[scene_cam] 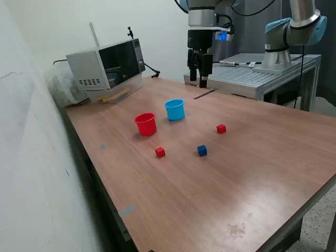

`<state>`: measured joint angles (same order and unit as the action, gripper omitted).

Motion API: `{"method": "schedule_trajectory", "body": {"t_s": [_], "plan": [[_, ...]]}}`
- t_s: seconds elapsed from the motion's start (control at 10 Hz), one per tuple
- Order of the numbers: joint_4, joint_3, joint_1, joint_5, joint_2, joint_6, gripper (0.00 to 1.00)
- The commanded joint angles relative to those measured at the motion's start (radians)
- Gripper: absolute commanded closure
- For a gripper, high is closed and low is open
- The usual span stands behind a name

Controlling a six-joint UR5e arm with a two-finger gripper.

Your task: Place red objects in the red bin, and blue objects in the blue bin.

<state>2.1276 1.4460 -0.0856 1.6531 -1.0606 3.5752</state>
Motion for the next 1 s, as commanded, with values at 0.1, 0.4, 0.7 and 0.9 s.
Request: {"method": "schedule_trajectory", "body": {"t_s": [0.1, 0.4, 0.7, 0.9], "plan": [[-0.006, -0.059, -0.062, -0.001, 0.146, 0.033, 0.00], [-0.002, -0.146, -0.137, -0.007, 0.260, 0.050, 0.00], [0.038, -0.176, -0.140, -0.007, 0.310, 0.051, 0.00], [0.061, -0.180, -0.123, -0.006, 0.327, 0.051, 0.00]]}}
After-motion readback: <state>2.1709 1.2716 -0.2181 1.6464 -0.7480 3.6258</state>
